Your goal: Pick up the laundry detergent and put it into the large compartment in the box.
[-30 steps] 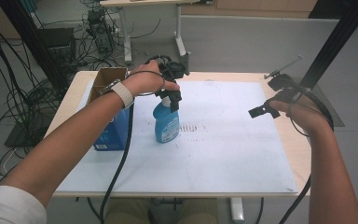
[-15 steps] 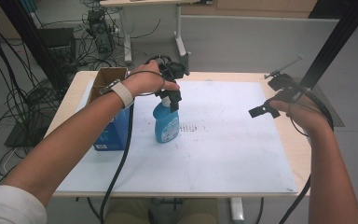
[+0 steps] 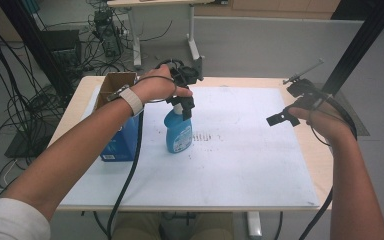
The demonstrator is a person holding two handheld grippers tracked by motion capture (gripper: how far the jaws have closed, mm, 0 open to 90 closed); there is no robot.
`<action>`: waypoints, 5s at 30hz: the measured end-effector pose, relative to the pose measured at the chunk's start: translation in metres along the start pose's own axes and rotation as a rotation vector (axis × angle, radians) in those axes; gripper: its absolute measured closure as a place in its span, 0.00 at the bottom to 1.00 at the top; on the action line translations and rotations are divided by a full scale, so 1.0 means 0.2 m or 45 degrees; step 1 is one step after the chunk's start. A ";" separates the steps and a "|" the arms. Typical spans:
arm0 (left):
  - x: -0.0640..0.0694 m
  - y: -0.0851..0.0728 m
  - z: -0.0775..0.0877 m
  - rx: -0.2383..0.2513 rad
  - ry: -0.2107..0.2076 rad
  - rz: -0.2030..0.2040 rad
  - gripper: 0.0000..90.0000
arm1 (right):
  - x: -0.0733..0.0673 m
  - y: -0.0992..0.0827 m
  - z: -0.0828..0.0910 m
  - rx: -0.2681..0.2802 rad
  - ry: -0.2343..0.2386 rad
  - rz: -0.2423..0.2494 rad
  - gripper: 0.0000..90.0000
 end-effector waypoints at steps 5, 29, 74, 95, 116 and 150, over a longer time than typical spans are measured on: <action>0.00 0.00 0.00 0.000 0.003 -0.002 0.08 | 0.00 0.00 0.00 -0.003 -0.002 0.000 0.10; 0.00 -0.01 0.00 0.005 0.006 0.010 0.08 | 0.00 0.00 0.00 -0.002 -0.002 0.000 0.10; 0.00 0.01 -0.26 -0.015 0.015 0.023 0.17 | 0.01 -0.02 -0.05 -0.007 0.013 -0.017 0.10; 0.00 0.00 -0.28 -0.002 0.035 0.030 0.39 | 0.02 -0.03 -0.06 -0.006 0.020 -0.026 0.10; 0.03 0.01 -0.28 -0.008 0.090 0.050 0.43 | 0.02 -0.02 -0.06 -0.003 0.021 -0.022 0.10; 0.04 0.01 -0.28 -0.005 0.099 0.066 0.43 | 0.01 -0.01 -0.05 -0.002 0.017 -0.022 0.10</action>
Point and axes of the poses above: each handheld gripper's, and its own axes: z roughly backward along the jaws, y roughly out of its top, x roughly to its right, the point moved 5 cm from there along -z, roughly forward along the jaws, and after that the axes turned 13 degrees about -z, right-handed, at the moved point
